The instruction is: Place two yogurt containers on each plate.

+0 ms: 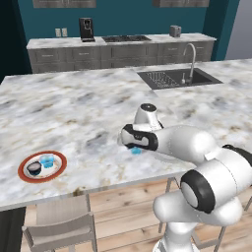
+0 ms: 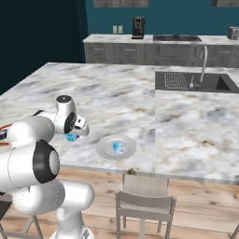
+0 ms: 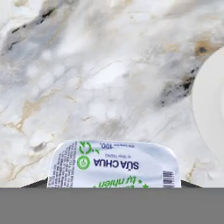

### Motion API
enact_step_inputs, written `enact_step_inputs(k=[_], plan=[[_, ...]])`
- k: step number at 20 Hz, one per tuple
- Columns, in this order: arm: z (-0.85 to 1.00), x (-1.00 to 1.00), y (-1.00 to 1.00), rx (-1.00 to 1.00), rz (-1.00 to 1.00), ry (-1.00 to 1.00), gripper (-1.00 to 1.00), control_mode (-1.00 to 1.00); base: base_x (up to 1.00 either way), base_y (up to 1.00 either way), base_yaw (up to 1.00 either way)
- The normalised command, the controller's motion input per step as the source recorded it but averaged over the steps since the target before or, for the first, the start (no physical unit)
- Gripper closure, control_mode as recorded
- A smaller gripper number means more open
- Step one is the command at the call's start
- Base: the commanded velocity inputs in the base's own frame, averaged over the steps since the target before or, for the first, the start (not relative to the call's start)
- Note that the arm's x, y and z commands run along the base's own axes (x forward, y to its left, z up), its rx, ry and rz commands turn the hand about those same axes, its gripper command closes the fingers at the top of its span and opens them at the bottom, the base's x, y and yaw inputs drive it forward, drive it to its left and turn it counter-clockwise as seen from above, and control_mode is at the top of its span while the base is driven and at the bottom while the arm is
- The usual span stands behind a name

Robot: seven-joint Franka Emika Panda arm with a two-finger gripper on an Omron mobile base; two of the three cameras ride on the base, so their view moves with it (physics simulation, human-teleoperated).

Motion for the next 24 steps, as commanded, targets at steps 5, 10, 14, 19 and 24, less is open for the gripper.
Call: enact_step_inputs(k=[5,10,14,19,24], plan=[[0.06,0.17,-0.72,0.00,-0.39,0.01,1.00,-1.00,0.00,0.00,0.00],[0.02,0.15,-0.69,0.00,-0.48,0.04,1.00,-1.00,0.00,0.00,0.00],[0.00,0.22,-0.63,0.00,-0.43,0.00,1.00,-1.00,0.00,0.00,0.00],[-0.02,0.15,-0.30,0.11,-0.33,0.00,1.00,-1.00,0.00,0.00,0.00],[-0.05,0.04,-0.06,0.19,-0.36,0.00,1.00,-1.00,0.00,0.00,0.00]])
